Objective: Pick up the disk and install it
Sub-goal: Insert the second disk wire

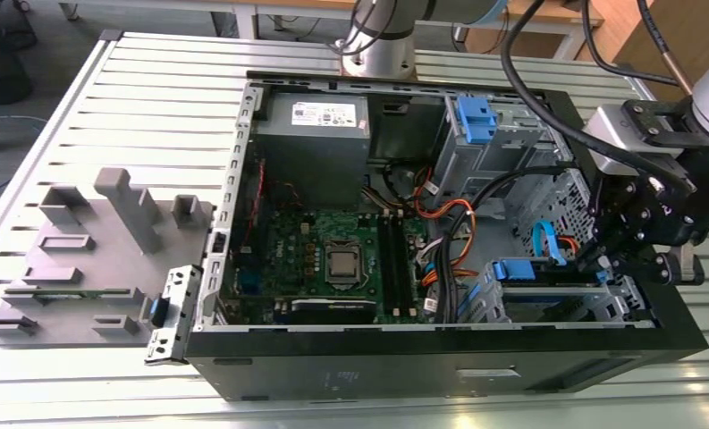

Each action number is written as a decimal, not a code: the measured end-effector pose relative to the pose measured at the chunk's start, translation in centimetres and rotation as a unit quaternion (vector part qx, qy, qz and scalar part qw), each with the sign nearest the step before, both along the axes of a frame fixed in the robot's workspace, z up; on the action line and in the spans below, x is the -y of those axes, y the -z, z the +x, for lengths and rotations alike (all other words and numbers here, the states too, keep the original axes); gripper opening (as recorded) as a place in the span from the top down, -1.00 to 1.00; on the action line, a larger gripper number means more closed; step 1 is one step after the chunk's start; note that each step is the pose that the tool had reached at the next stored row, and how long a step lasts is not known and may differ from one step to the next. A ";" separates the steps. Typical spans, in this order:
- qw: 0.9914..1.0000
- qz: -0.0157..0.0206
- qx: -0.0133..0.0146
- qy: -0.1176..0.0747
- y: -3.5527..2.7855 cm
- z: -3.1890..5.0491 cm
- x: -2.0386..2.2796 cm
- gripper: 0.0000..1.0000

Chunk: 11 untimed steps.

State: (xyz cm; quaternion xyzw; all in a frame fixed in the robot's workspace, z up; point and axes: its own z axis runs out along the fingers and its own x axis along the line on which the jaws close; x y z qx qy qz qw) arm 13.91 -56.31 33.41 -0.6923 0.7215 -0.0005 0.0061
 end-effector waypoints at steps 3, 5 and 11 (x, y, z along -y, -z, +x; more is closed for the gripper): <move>1.000 0.000 0.000 0.000 -0.02 0.00 -0.01 0.67; 1.000 0.000 0.000 0.000 -0.21 0.00 -0.01 0.67; 1.000 0.000 0.000 0.000 -0.54 -0.02 -0.04 0.67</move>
